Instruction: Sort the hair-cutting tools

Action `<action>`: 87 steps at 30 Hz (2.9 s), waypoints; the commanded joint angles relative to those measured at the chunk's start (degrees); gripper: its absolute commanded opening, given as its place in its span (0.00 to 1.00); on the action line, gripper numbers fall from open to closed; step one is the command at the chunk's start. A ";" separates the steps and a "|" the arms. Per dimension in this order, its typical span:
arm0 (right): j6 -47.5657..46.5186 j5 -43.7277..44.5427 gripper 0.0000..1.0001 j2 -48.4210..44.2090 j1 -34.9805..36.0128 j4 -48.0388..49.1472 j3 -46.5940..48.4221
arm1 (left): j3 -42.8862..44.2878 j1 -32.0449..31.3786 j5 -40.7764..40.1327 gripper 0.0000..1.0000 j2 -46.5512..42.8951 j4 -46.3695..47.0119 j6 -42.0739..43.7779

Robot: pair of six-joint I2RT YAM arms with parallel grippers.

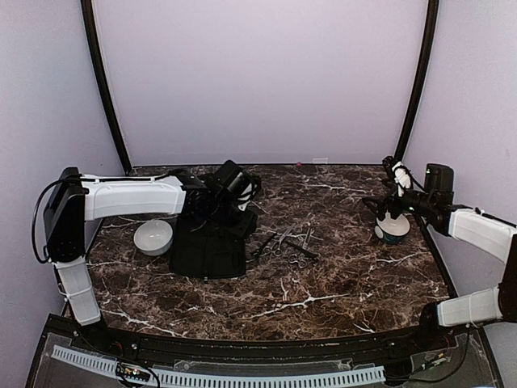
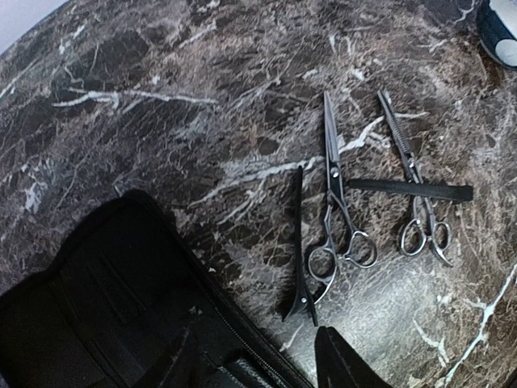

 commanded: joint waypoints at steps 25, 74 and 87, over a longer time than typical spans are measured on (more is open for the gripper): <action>-4.23 -5.76 0.99 -0.31 -0.49 -0.74 0.90 | 7.05 0.16 -5.86 0.25 12.35 -8.53 -7.49; -5.00 -7.39 0.99 1.41 -0.42 -2.82 1.99 | -9.28 -8.34 11.07 0.00 -11.37 -20.55 8.78; -4.40 -8.12 0.99 1.93 -0.41 -2.80 1.80 | -19.72 -21.44 17.82 0.00 -14.84 -18.20 15.09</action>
